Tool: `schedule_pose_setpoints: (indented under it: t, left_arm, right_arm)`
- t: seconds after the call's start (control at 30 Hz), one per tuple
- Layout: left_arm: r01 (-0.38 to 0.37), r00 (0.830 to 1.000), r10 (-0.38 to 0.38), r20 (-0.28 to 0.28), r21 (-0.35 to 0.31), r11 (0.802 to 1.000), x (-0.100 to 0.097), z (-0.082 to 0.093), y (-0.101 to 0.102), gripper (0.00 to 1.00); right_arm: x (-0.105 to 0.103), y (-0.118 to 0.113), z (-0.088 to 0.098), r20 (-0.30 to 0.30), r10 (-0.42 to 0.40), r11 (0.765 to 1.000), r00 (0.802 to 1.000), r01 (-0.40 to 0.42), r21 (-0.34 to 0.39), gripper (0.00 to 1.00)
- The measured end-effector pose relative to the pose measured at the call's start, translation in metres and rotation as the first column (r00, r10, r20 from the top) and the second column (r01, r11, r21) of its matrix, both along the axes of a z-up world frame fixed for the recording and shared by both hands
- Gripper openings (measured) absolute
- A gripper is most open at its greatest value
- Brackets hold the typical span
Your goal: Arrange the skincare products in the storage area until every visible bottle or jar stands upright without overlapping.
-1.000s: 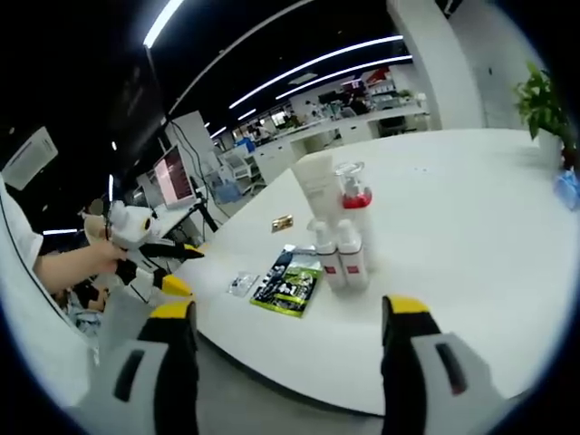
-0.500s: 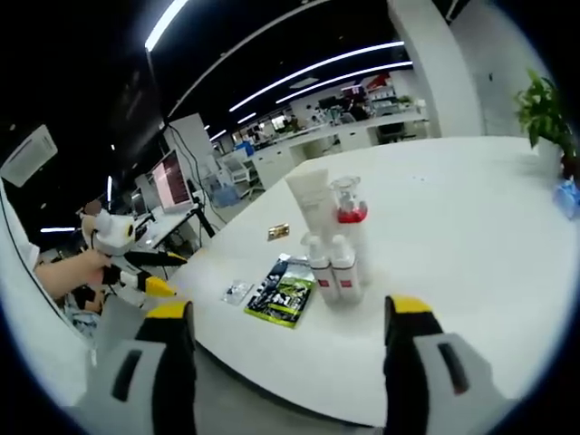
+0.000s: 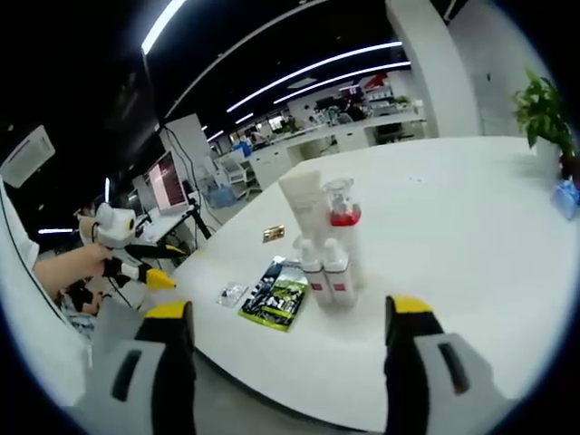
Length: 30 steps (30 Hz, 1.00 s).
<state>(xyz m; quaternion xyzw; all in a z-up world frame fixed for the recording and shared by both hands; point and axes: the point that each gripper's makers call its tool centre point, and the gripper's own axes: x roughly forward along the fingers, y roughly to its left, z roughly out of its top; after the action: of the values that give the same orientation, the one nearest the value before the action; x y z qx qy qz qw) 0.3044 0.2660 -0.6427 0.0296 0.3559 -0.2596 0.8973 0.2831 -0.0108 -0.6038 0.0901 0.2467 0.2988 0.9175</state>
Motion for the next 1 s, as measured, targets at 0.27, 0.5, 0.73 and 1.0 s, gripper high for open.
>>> schedule_pose_setpoints:
  t: [0.27, 0.5, 0.73, 1.0]
  left_arm:
    - [0.043, 0.999, -0.042, -0.008, 0.058, 0.997, 0.021, -0.004, 0.004, 0.91]
    - [0.086, 0.996, -0.085, -0.008, 0.097, 0.992, 0.048, -0.006, 0.005, 0.91]
    - [0.179, 0.984, -0.175, -0.037, 0.195, 0.964, 0.074, -0.017, 0.005, 0.91]
    - [0.231, 0.973, -0.223, -0.060, 0.240, 0.943, 0.103, -0.028, 0.001, 0.90]
  right_arm:
    - [0.000, -0.004, -0.007, -0.018, -0.019, 1.000, 1.000, 0.020, 0.006, 0.87]
    - [0.003, -0.009, -0.014, -0.036, -0.033, 0.999, 0.999, 0.033, 0.000, 0.87]
    - [0.010, -0.011, -0.013, -0.032, -0.046, 0.999, 0.998, 0.046, 0.001, 0.87]
    - [0.010, -0.006, -0.024, -0.058, -0.043, 0.999, 0.997, 0.043, 0.002, 0.86]
